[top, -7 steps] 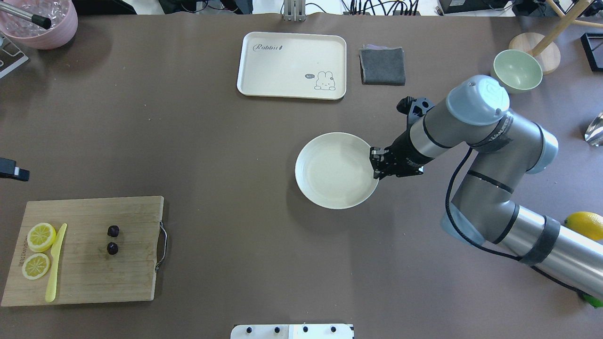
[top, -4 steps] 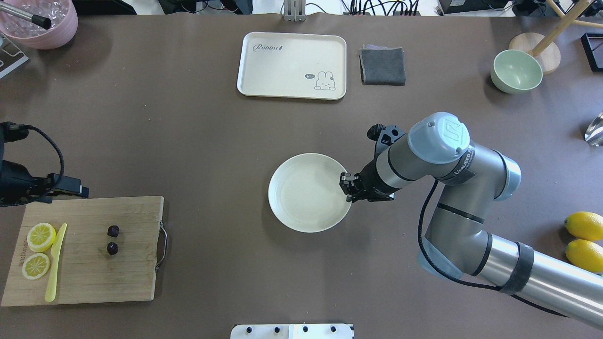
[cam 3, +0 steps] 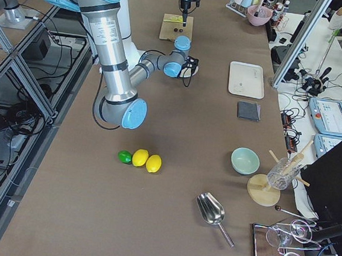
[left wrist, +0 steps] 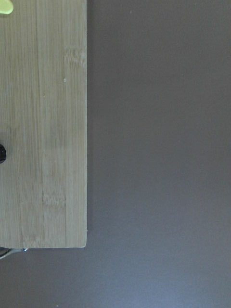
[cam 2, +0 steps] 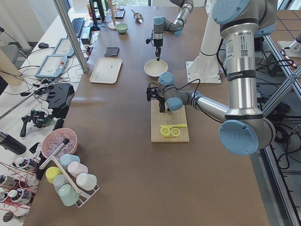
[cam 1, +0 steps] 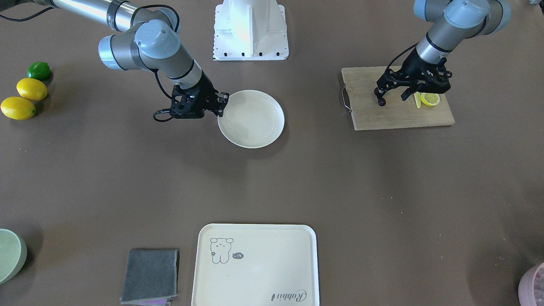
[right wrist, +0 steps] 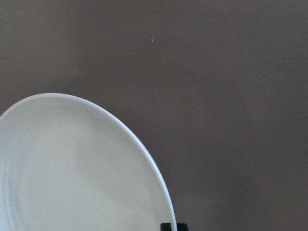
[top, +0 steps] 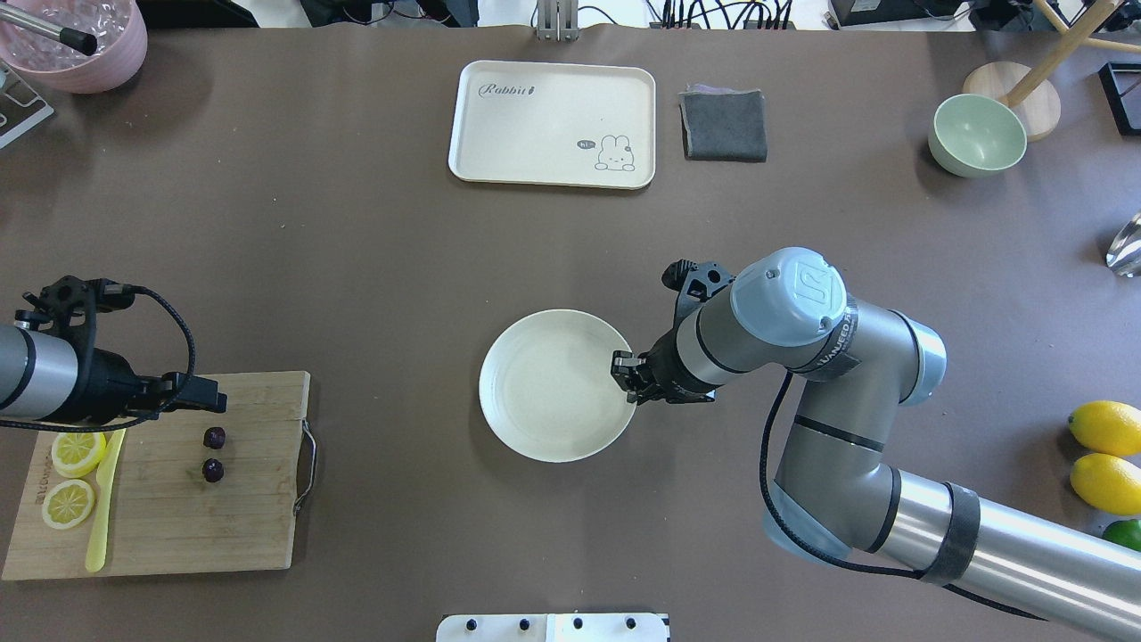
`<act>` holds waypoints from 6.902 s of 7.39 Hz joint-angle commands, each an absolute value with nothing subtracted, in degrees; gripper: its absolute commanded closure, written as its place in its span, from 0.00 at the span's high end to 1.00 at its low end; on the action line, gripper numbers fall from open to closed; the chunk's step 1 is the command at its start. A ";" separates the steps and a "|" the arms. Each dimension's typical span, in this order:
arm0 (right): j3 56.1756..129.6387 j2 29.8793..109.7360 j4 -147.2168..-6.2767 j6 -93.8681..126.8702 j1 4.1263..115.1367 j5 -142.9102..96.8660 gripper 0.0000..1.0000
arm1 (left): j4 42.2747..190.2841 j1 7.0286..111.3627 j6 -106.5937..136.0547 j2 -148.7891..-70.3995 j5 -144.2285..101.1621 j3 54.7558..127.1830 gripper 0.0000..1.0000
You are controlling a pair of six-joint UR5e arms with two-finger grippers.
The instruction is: Place red cherry on plate
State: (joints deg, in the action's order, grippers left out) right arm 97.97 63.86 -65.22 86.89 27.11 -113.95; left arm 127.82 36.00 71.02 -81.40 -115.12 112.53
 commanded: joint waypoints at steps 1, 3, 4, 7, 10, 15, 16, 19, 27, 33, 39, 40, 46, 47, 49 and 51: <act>97.91 63.63 -65.13 86.84 26.46 -113.29 0.00 | 127.71 34.02 71.10 -81.56 -114.70 111.36 0.88; 98.00 63.46 -65.13 86.84 26.19 -113.29 0.00 | 127.71 33.75 71.10 -81.82 -113.82 110.66 0.85; 97.91 63.46 -65.13 86.75 26.10 -113.20 0.66 | 127.79 33.75 71.10 -81.91 -113.82 110.48 0.81; 98.44 63.63 -65.04 87.45 25.49 -110.74 1.00 | 127.71 33.66 71.10 -83.23 -113.82 109.25 0.76; 98.70 64.16 -65.04 87.63 26.36 -110.65 1.00 | 127.71 33.66 71.63 -83.49 -113.82 108.81 0.47; 102.46 65.21 -65.91 87.54 29.68 -112.66 1.00 | 127.71 32.69 73.12 -83.58 -114.60 110.73 0.00; 105.61 68.35 -65.92 87.28 33.88 -118.07 1.00 | 127.71 32.70 73.30 -84.02 -114.78 112.31 0.00; 105.73 73.01 -65.83 79.24 45.06 -128.73 1.00 | 116.96 32.88 82.32 -101.96 -117.42 111.72 0.00; 107.22 82.70 -65.21 69.09 51.50 -132.37 1.00 | 107.93 24.96 90.88 -131.48 -107.76 91.32 0.73; 107.40 84.54 -65.39 64.55 53.95 -132.10 1.00 | 104.96 29.43 79.46 -119.66 -109.33 103.93 0.98; 100.75 91.67 -66.18 34.17 69.93 -136.48 1.00 | 96.50 62.68 22.98 -94.18 -131.71 110.85 0.98; 98.81 92.28 -66.44 28.36 73.01 -136.67 1.00 | 96.42 69.45 11.02 -90.91 -132.53 107.78 0.98; 97.47 92.37 -85.15 -0.68 82.79 -135.26 1.00 | 87.28 86.48 -16.00 -88.24 -132.54 95.36 0.98; 97.38 92.29 -85.86 -1.75 82.88 -135.09 1.00 | 87.19 86.57 -16.00 -88.24 -132.45 95.19 0.98; 96.24 92.20 -85.87 -3.24 83.40 -134.47 1.00 | 87.89 86.66 -16.08 -86.13 -132.71 95.45 0.98; 94.66 92.02 -85.96 -5.36 84.46 -134.82 1.00 | 87.98 86.75 -15.56 -84.64 -138.04 95.45 0.98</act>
